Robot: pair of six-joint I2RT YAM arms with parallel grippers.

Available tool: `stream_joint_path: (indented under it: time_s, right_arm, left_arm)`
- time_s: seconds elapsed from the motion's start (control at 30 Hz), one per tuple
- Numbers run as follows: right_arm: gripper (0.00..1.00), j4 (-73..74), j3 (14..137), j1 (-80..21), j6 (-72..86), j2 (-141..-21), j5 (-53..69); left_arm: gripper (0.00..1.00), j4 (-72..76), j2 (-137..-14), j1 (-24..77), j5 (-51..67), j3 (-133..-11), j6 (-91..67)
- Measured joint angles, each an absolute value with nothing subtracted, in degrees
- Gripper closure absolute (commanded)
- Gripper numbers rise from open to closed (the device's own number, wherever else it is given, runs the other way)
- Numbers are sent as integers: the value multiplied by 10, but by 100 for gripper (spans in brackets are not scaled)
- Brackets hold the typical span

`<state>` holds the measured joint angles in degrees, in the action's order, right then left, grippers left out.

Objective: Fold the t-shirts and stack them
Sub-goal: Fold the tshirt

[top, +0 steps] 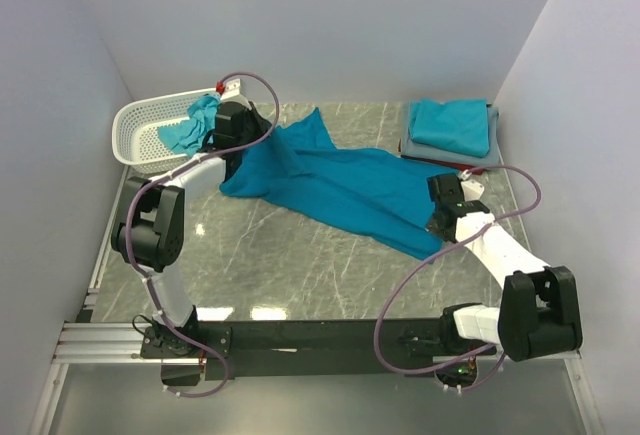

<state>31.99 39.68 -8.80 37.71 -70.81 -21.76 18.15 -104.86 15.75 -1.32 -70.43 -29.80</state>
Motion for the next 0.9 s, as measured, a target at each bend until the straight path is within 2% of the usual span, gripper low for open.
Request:
stream_joint_path:
  time_s: [0.53, 0.57, 0.6, 0.63, 0.67, 0.7, 0.73, 0.77, 0.87, 0.9]
  right_arm:
    - [100, 284, 447, -72, 349, -814, -220]
    - [99, 284, 449, -72, 349, -818, -220]
    - [88, 283, 451, -71, 348, -821, -220]
    - [80, 284, 454, -71, 349, -824, -220]
    - [70, 286, 458, -71, 348, -827, -220]
    - [51, 289, 464, -70, 345, -828, -220]
    - [46, 293, 471, -70, 347, -829, -220]
    - [43, 298, 480, -70, 343, -828, -222]
    - [40, 310, 508, -69, 336, -819, -230]
    - [40, 311, 513, -69, 335, -808, -231]
  left_arm:
    - [100, 185, -1075, 157, -14, -728, -297]
    - [100, 182, -1078, 157, -14, -733, -297]
    - [99, 180, -1081, 157, -15, -736, -297]
    - [95, 179, -1084, 157, -15, -740, -296]
    - [77, 177, -1086, 157, -15, -744, -296]
    - [65, 174, -1089, 157, -15, -749, -292]
    - [52, 172, -1092, 157, -15, -756, -293]
    - [35, 170, -1095, 157, -14, -763, -292]
    - [18, 162, -1098, 156, -13, -781, -293]
    - [16, 162, -1098, 156, -13, -784, -293]
